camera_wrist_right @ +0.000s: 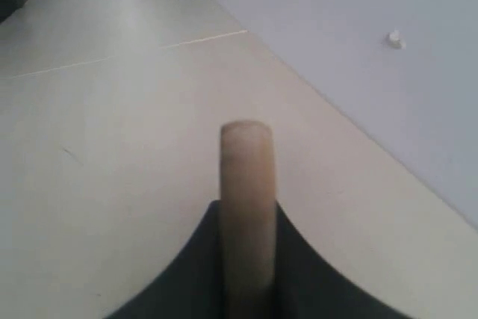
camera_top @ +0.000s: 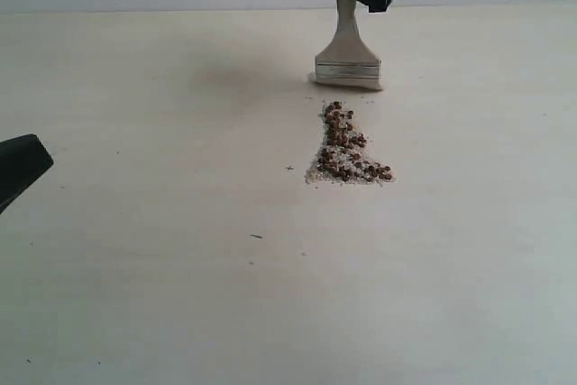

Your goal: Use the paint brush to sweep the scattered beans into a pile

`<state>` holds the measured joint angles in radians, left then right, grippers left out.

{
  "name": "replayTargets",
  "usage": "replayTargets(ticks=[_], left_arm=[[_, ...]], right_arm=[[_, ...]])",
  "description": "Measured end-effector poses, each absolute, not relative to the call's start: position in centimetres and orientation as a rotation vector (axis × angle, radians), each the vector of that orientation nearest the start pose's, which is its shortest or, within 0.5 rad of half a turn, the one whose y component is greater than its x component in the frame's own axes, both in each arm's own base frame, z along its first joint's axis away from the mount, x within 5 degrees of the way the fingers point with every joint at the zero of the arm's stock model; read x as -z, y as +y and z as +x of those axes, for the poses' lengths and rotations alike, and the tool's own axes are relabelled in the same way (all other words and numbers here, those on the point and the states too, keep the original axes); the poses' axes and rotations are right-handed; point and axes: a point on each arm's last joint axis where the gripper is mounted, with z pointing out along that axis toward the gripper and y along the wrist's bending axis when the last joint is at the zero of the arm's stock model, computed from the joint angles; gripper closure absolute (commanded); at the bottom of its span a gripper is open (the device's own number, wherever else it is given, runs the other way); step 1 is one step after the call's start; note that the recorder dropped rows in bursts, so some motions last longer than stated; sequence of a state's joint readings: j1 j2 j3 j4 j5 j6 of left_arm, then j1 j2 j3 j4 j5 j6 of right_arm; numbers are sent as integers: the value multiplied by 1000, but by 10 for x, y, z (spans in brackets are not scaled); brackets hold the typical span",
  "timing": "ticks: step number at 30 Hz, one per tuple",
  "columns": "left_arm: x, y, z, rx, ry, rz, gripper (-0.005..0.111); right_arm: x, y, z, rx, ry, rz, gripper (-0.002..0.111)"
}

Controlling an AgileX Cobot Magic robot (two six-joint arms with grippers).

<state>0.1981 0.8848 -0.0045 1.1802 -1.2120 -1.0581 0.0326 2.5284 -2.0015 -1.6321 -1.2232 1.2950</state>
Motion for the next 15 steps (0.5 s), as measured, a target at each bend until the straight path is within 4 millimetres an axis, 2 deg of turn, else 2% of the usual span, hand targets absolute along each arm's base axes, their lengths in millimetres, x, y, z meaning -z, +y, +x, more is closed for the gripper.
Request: replayTargets(ticks=[15], left_arm=[[-203,-60,102,932,1601,407,107]], right_arm=[[-158,101,508,-1179,1810,-898,108]])
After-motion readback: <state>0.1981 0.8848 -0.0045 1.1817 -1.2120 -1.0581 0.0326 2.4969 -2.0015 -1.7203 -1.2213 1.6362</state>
